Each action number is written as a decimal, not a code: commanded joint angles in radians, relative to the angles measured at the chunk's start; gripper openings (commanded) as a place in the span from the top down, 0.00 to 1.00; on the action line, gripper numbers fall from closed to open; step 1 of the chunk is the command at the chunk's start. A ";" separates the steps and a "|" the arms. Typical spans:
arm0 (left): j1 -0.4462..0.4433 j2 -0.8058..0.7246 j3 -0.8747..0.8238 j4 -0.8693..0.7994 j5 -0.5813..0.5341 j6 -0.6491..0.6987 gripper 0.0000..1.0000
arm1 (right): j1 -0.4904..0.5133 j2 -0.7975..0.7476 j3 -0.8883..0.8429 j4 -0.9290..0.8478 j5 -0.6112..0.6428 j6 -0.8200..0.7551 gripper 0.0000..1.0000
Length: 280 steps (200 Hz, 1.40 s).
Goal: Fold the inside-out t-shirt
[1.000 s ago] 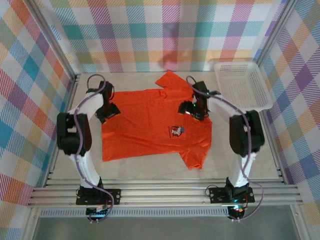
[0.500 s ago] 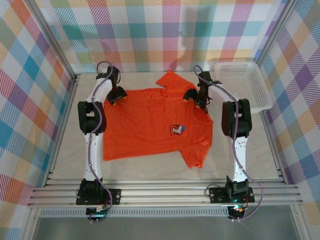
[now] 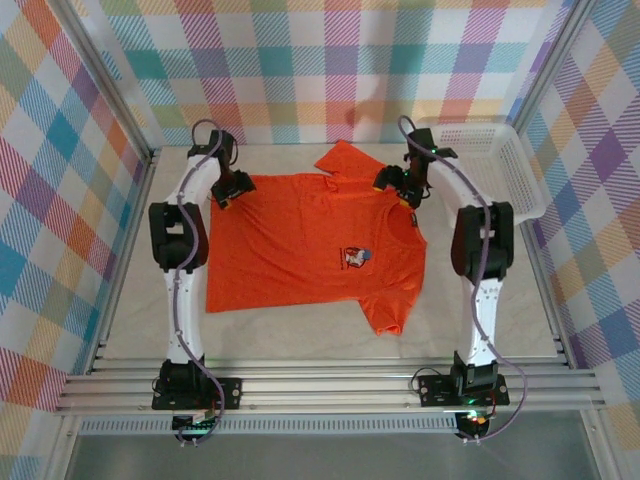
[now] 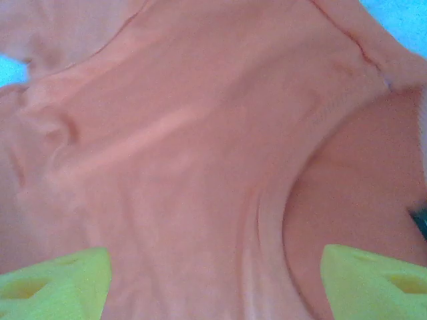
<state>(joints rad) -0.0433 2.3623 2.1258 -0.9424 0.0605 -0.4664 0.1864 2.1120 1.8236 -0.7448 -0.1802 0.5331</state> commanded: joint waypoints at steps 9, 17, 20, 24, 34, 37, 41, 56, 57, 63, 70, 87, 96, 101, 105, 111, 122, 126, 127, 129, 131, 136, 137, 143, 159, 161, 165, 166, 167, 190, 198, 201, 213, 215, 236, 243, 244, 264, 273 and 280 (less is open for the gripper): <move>0.006 -0.444 -0.339 -0.048 -0.129 -0.017 0.38 | 0.039 -0.352 -0.331 0.015 -0.013 -0.006 0.20; 0.007 -0.555 -0.487 -0.039 -0.153 -0.042 0.39 | 0.052 -0.431 -0.442 0.044 -0.005 0.006 0.20; 0.007 -0.598 -0.545 -0.031 -0.156 -0.050 0.40 | 0.057 -0.457 -0.482 0.053 -0.002 0.010 0.21; 0.008 -0.651 -0.618 -0.019 -0.160 -0.061 0.40 | 0.066 -0.492 -0.532 0.064 0.001 0.013 0.21; 0.008 -0.787 -0.795 0.012 -0.159 -0.090 0.41 | 0.090 -0.564 -0.641 0.079 0.013 0.017 0.22; 0.008 -0.824 -0.842 0.023 -0.156 -0.095 0.41 | 0.097 -0.587 -0.667 0.081 0.018 0.017 0.22; 0.009 -0.872 -0.898 0.034 -0.153 -0.102 0.41 | 0.106 -0.615 -0.709 0.084 0.023 0.020 0.22; 0.012 -1.021 -1.065 0.047 -0.143 -0.116 0.41 | 0.122 -0.709 -0.826 0.082 0.035 0.017 0.23; 0.012 -1.029 -1.075 0.047 -0.142 -0.116 0.41 | 0.122 -0.715 -0.832 0.081 0.036 0.017 0.23; 0.015 -1.073 -1.122 0.047 -0.133 -0.119 0.41 | 0.123 -0.749 -0.867 0.073 0.048 0.016 0.24; 0.017 -1.108 -1.169 0.050 -0.118 -0.121 0.41 | 0.122 -0.783 -0.911 0.076 0.056 0.017 0.24; 0.017 -1.144 -1.232 0.041 -0.095 -0.139 0.41 | 0.123 -0.852 -0.996 0.088 0.036 0.023 0.24; 0.016 -1.142 -1.252 0.035 -0.079 -0.145 0.41 | 0.124 -0.870 -1.029 0.089 0.018 0.033 0.25; 0.017 -1.142 -1.264 0.033 -0.072 -0.148 0.42 | 0.125 -0.877 -1.045 0.088 0.007 0.037 0.26; 0.017 -1.142 -1.273 0.029 -0.067 -0.150 0.42 | 0.129 -0.881 -1.056 0.087 0.001 0.042 0.26; 0.017 -1.144 -1.288 0.023 -0.063 -0.154 0.42 | 0.136 -0.887 -1.069 0.080 -0.004 0.044 0.27; 0.017 -1.154 -1.309 0.005 -0.062 -0.162 0.42 | 0.162 -0.897 -1.079 0.047 -0.001 0.052 0.28; 0.017 -1.160 -1.315 -0.001 -0.061 -0.168 0.42 | 0.174 -0.902 -1.083 0.033 0.004 0.054 0.28; 0.017 -1.162 -1.317 -0.002 -0.061 -0.168 0.42 | 0.176 -0.905 -1.084 0.029 0.006 0.054 0.29; 0.017 -1.166 -1.320 -0.003 -0.060 -0.173 0.42 | 0.183 -0.908 -1.086 0.023 0.011 0.057 0.29; 0.017 -1.171 -1.323 -0.005 -0.060 -0.177 0.42 | 0.190 -0.912 -1.089 0.017 0.014 0.060 0.29; 0.017 -1.182 -1.331 -0.006 -0.052 -0.185 0.42 | 0.207 -0.926 -1.095 0.002 0.026 0.070 0.29; 0.017 -1.184 -1.333 -0.005 -0.050 -0.186 0.42 | 0.210 -0.929 -1.097 0.000 0.027 0.070 0.29; 0.017 -1.196 -1.347 0.000 -0.040 -0.195 0.42 | 0.226 -0.949 -1.109 -0.011 0.035 0.082 0.29; 0.017 -1.227 -1.389 0.016 -0.054 -0.234 0.42 | 0.248 -0.999 -1.148 -0.029 0.038 0.111 0.29; 0.017 -1.230 -1.397 0.024 -0.052 -0.238 0.42 | 0.250 -1.005 -1.152 -0.030 0.037 0.113 0.29; 0.017 -1.239 -1.409 0.038 -0.045 -0.245 0.43 | 0.254 -1.017 -1.161 -0.033 0.035 0.117 0.29; 0.017 -1.240 -1.414 0.040 -0.044 -0.246 0.43 | 0.255 -1.020 -1.163 -0.034 0.035 0.119 0.29; 0.017 -1.241 -1.418 0.045 -0.042 -0.248 0.43 | 0.256 -1.022 -1.165 -0.034 0.035 0.119 0.29; 0.018 -1.245 -1.480 0.110 -0.057 -0.285 0.46 | 0.268 -1.057 -1.182 -0.055 0.026 0.126 0.31; 0.019 -1.234 -1.494 0.134 -0.058 -0.292 0.47 | 0.271 -1.063 -1.184 -0.060 0.022 0.125 0.32; 0.019 -1.228 -1.498 0.143 -0.057 -0.293 0.47 | 0.273 -1.065 -1.183 -0.063 0.022 0.124 0.33; 0.019 -1.201 -1.509 0.176 -0.053 -0.297 0.50 | 0.279 -1.073 -1.183 -0.070 0.024 0.121 0.34; 0.019 -1.196 -1.509 0.180 -0.054 -0.299 0.50 | 0.280 -1.073 -1.183 -0.071 0.025 0.120 0.34; 0.019 -1.146 -1.509 0.211 -0.076 -0.301 0.53 | 0.284 -1.074 -1.187 -0.074 0.020 0.120 0.35; 0.019 -1.133 -1.510 0.222 -0.084 -0.303 0.54 | 0.286 -1.074 -1.188 -0.074 0.016 0.121 0.35; 0.019 -1.131 -1.510 0.224 -0.086 -0.303 0.54 | 0.285 -1.074 -1.188 -0.074 0.016 0.121 0.35; 0.019 -1.096 -1.519 0.264 -0.108 -0.307 0.56 | 0.296 -1.077 -1.190 -0.074 0.009 0.131 0.37; 0.019 -1.078 -1.520 0.279 -0.114 -0.308 0.56 | 0.305 -1.078 -1.191 -0.073 0.006 0.135 0.38; 0.019 -1.063 -1.520 0.290 -0.119 -0.307 0.58 | 0.314 -1.077 -1.197 -0.071 0.003 0.141 0.39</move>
<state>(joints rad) -0.0364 1.2640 0.6239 -0.7105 -0.0204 -0.7559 0.4763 1.0500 0.6479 -0.7902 -0.1581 0.6487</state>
